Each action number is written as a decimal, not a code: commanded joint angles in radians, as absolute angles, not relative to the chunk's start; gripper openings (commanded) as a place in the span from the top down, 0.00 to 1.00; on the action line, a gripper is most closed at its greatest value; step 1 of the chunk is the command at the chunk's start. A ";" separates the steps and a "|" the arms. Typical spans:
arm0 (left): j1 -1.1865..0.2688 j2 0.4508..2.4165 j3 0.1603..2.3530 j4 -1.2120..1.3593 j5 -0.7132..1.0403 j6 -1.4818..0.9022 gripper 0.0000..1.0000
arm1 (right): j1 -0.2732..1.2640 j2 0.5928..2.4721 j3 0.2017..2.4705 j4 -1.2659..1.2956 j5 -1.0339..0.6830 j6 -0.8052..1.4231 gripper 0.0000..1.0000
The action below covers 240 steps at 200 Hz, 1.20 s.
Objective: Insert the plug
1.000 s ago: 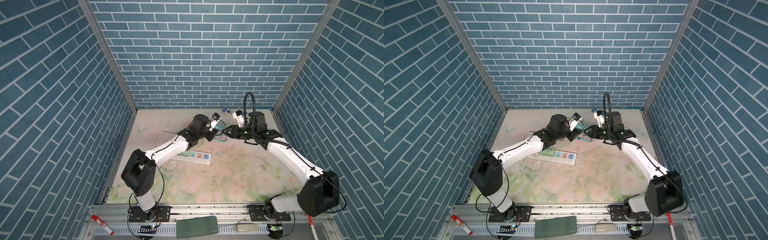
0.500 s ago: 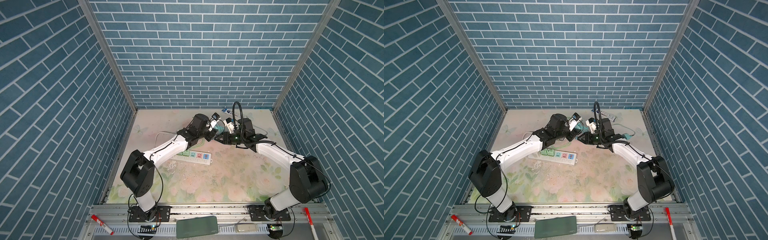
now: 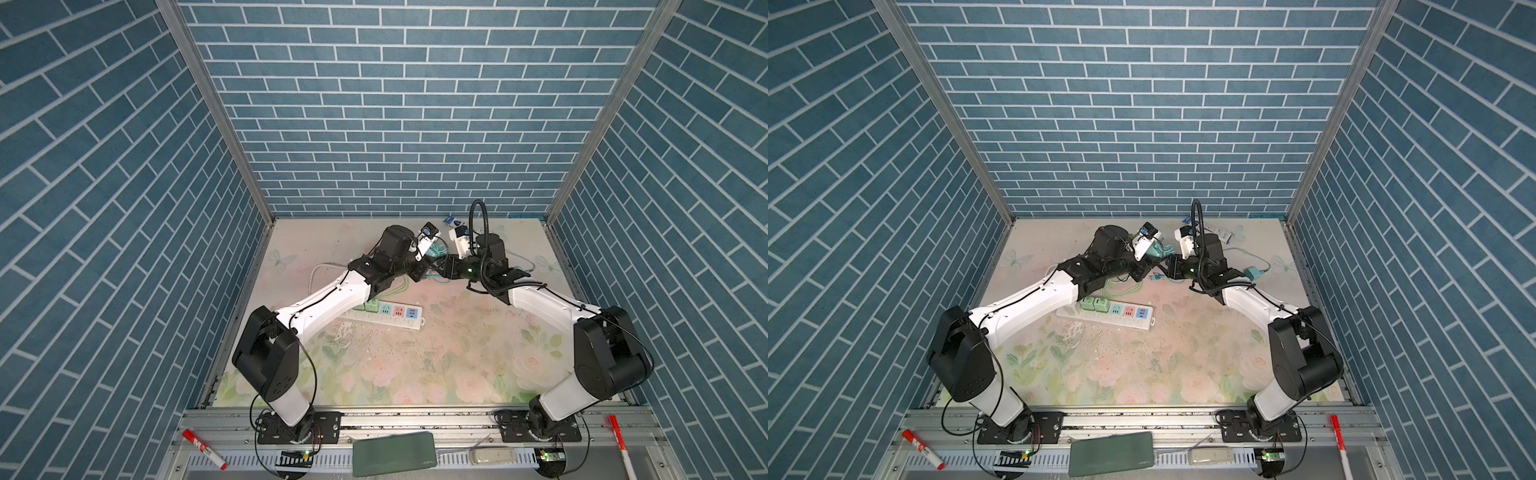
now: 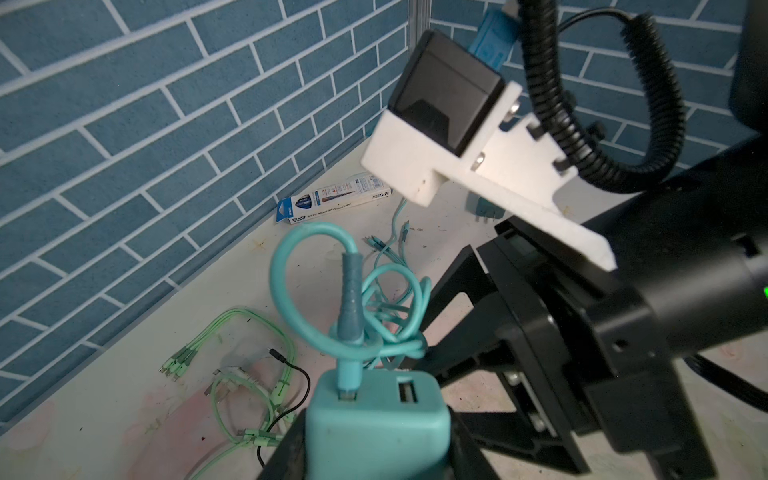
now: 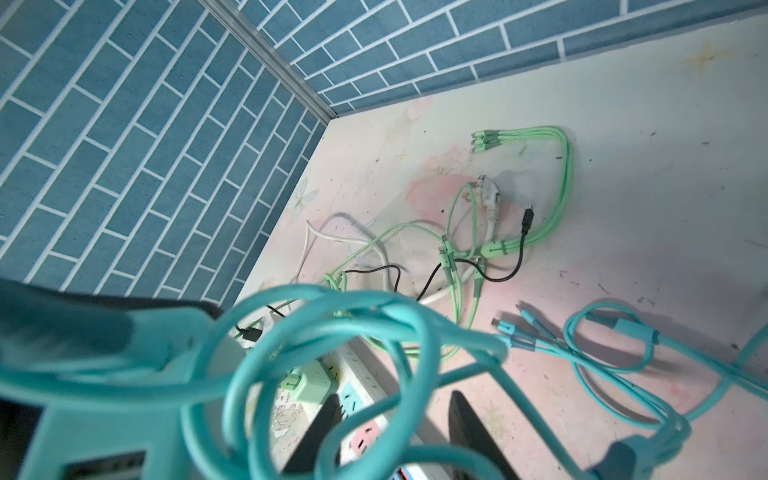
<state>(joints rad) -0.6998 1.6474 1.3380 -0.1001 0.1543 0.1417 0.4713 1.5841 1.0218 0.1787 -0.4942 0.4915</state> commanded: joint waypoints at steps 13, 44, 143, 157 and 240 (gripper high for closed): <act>-0.704 1.614 1.323 -0.105 0.161 0.135 0.84 | 0.473 1.588 1.045 0.276 -0.416 0.455 0.55; -0.704 1.618 1.319 -0.142 0.141 0.159 0.84 | 0.457 1.571 1.067 0.226 -0.491 0.448 0.55; -0.704 1.627 1.273 -0.117 0.152 0.181 0.84 | 0.387 1.628 1.094 0.307 -0.781 0.589 0.52; -0.704 1.634 1.277 -0.110 0.149 0.178 0.84 | 0.387 1.668 1.101 0.364 -0.856 0.648 0.51; -0.704 1.668 1.293 -0.089 0.137 0.183 0.84 | 0.385 1.725 1.071 0.559 -1.035 0.860 0.50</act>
<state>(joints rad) -0.6991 1.6470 1.2789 -0.0914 0.1360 0.1707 0.3779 1.7744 1.0542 0.4805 -0.9478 0.7975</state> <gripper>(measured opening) 0.458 0.497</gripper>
